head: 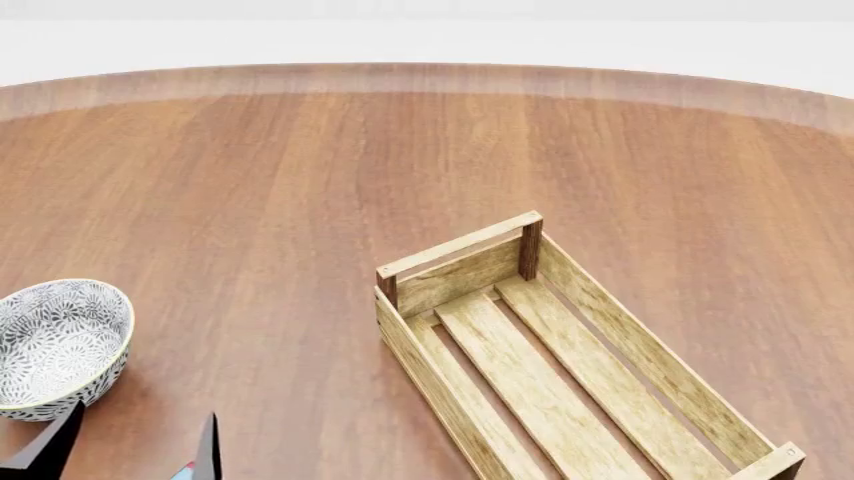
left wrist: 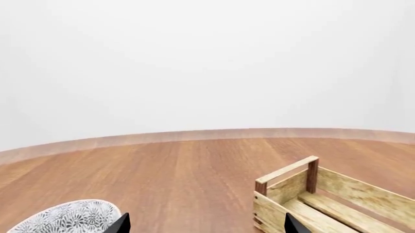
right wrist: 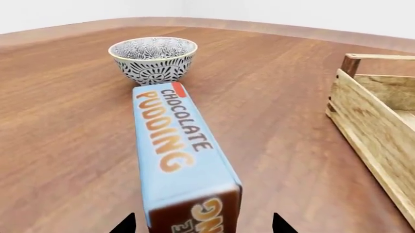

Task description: Pick up the chocolate pudding and put it in the tray.

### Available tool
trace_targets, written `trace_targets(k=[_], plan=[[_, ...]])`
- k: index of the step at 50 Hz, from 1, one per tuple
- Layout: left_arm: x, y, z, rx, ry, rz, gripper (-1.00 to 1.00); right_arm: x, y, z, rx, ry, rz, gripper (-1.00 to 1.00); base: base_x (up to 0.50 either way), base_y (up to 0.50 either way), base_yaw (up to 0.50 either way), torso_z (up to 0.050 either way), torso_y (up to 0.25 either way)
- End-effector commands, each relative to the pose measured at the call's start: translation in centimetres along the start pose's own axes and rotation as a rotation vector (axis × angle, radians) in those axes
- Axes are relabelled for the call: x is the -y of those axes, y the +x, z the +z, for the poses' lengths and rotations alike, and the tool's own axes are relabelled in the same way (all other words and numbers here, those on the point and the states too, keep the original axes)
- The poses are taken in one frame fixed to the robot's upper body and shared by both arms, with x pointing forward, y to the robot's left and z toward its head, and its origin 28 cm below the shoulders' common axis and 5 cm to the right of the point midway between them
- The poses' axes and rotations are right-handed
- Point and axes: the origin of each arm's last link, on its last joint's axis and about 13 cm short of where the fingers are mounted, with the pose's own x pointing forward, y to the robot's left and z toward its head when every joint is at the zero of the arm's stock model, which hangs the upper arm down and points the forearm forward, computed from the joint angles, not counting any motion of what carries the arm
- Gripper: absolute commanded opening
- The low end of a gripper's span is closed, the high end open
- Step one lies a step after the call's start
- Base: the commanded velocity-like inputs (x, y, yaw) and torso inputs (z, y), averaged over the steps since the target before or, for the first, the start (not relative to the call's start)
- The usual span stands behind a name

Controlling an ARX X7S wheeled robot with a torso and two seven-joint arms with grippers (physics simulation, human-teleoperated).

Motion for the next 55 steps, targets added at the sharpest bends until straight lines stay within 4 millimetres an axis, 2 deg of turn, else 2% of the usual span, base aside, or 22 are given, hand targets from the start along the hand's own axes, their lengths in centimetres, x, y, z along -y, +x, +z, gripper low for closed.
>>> trace_targets(k=[1, 55], plan=[[0.1, 0.0, 0.0, 0.000, -0.003, -0.004, 1.00, 0.0, 0.3, 0.0, 0.000, 0.008, 0.003, 1.00, 0.00, 0.00, 0.00, 0.000, 0.000], [0.3, 0.1, -0.1, 0.002, -0.009, -0.011, 1.00, -0.3, 1.9, -1.0, -0.037, 0.012, 0.020, 1.00, 0.00, 0.00, 0.00, 0.000, 0.000]])
